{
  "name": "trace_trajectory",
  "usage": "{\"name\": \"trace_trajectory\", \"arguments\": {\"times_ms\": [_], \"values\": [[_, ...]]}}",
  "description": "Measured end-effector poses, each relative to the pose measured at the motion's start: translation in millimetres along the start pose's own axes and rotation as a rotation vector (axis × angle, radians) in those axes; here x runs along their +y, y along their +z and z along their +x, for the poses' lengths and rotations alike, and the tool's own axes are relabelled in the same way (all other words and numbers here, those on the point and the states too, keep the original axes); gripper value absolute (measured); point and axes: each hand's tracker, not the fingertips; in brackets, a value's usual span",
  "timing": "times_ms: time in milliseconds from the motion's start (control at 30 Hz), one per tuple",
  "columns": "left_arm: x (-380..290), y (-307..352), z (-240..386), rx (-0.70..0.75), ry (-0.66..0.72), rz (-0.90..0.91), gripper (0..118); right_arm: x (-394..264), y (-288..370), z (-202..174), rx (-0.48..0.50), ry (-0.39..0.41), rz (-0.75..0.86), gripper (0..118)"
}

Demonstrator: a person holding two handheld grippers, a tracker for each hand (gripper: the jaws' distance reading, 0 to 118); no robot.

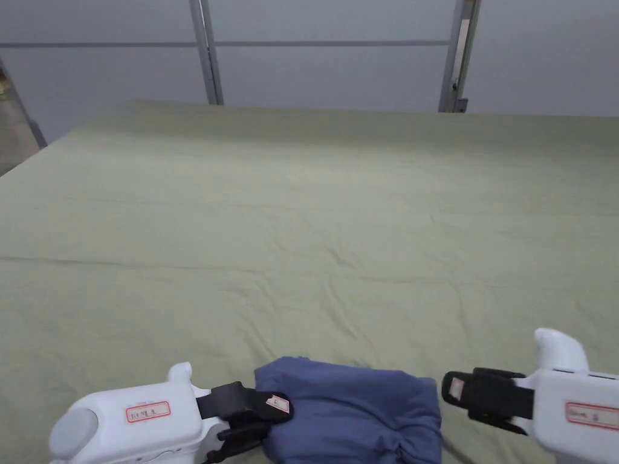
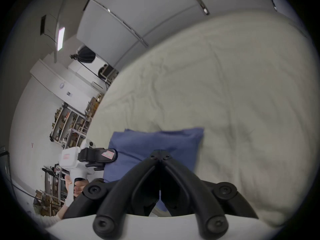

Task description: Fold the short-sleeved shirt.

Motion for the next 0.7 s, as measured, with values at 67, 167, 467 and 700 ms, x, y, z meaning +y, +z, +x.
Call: {"name": "trace_trajectory", "arguments": {"times_ms": [67,167,467,700], "values": [[16,17,-2,0.01,-0.012,0.017,15,10,8,-1,-0.003,0.006,0.039,2],[45,55,-8,0.033,-0.018,0.074,15,21,16,-10,-0.016,0.01,0.083,2],[145,184,-54,0.143,-0.029,0.292,15,33,-1,-40,-0.023,0.025,0.092,2],[197,249,-109,0.2,0.006,0.444,15,34,-26,-57,-0.075,0.032,0.053,2]]}}
